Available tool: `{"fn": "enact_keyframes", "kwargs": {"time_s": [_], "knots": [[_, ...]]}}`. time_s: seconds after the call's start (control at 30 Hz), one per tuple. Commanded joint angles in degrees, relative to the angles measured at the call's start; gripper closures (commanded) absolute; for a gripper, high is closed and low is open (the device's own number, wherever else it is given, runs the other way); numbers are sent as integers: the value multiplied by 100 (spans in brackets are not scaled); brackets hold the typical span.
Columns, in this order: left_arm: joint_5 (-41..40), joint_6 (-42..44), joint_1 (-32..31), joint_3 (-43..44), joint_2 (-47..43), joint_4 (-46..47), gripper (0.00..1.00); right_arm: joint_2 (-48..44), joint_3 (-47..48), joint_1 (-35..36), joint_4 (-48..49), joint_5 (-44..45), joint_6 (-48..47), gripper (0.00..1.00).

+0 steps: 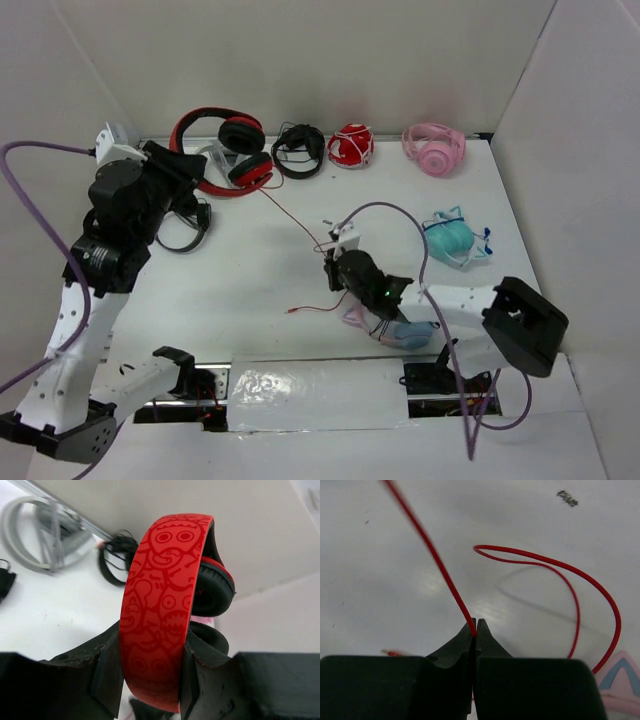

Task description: Wrap the headphones

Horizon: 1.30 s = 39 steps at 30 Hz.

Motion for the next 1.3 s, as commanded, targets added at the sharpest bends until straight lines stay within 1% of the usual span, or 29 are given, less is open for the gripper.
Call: {"fn": "enact_keyframes", "kwargs": {"time_s": [0.0, 0.03, 0.07, 0.1, 0.13, 0.17, 0.3, 0.4, 0.43, 0.47, 0.5, 0.53, 0.57, 0.6, 0.63, 0.67, 0.7, 0.77, 0.8, 0.83, 0.87, 0.9, 0.93, 0.97, 1.0, 1.03, 1.17, 1.2, 1.27], "knots": [[-1029, -503, 45, -73, 358, 732, 100, -618, 42, 979, -1254, 1216, -390, 100], [-1073, -555, 45, -134, 525, 724, 100, -811, 113, 1192, -1510, 1671, -417, 100], [-1091, -652, 54, -135, 605, 637, 100, -883, 331, 1394, -1730, 1876, -460, 100], [-1109, -670, 45, -152, 745, 601, 100, -1031, 437, 1796, -2046, 2078, -522, 100], [-1144, -714, 45, -161, 807, 514, 100, -1094, 665, 1992, -2249, 2411, -661, 100], [-1222, -801, 54, -214, 921, 478, 100, -1207, 771, 2168, -2460, 2501, -785, 100], [-1381, -1074, 45, -293, 1185, 171, 100, -1375, 1386, 3064, -2769, 3055, -1347, 100], [-1469, -1136, 45, -477, 1343, 56, 100, -1551, 1774, 3250, -2735, 3231, -1936, 100], [-1426, -831, 37, -556, 1352, 134, 100, -1612, 1870, 3268, -2700, 3232, -2207, 100], [-1356, -498, 45, -783, 1352, 579, 100, -1752, 1897, 3260, -2560, 3275, -2584, 100], [-1059, -155, 37, -925, 1352, 862, 100, -1832, 1976, 3259, -2515, 3302, -2727, 100], [-865, 510, 36, -1030, 1344, 1134, 100, -1911, 2011, 3251, -2393, 3285, -2859, 100], [-671, 777, 36, -1232, 1352, 1320, 100, -2103, 2038, 3242, -2296, 3136, -3208, 100], [-304, 1085, 36, -1294, 1352, 1574, 100, -2201, 2099, 3233, -2234, 3022, -3421, 100], [-74, 1244, 36, -1356, 1370, 1577, 100, -2350, 2178, 3242, -2173, 2838, -3814, 100], [-72, 1246, 36, -1400, 1370, 1577, 100, -2421, 2179, 3198, -2128, 2740, -3818, 100], [328, 1698, 36, -1453, 1344, 1768, 100, -2500, 2274, 3163, -2119, 2618, -4201, 100], [883, 2149, 36, -1664, 1195, 1997, 100, -2754, 2354, 2839, -2119, 2171, -4441, 100], [1400, 2447, 19, -1812, 1046, 2155, 100, -2964, 2337, 2646, -1806, 1916, -4581, 100], [1674, 2572, 10, -1927, 1045, 2244, 100, -3088, 2337, 2453, -1777, 1591, -4644, 100], [1956, 2730, 1, -2024, 853, 2358, 100, -3168, 2363, 2016, -1733, 1257, -4688, 100], [2237, 3010, 1, -2146, 730, 2472, 100, -3229, 2398, 1820, -1698, 645, -4732, 100], [2823, 3160, 1, -2365, 511, 2691, 100, -3274, 2451, 1635, -1767, 334, -4889, 100], [3055, 3258, -7, -2437, 413, 2754, 100, -3257, 2590, 1338, -1811, 70, -4969, 100], [3283, 3372, -7, -2490, 342, 2780, 100, -3230, 2670, 1230, -1881, -385, -5065, 100], [3695, 3425, -16, -2569, 202, 2807, 100, -3100, 2740, 1160, -1969, -572, -5232, 100], [4225, 3618, -139, -2614, 69, 2737, 100, -2546, 3293, 852, -2049, -1039, -5356, 100], [4148, 3645, -165, -2605, 69, 2685, 100, -2440, 3391, 773, -2205, -1127, -5348, 100], [3902, 3671, -245, -2605, 104, 2561, 100, -2246, 3549, 755, -2172, -1338, -5356, 100]]}}
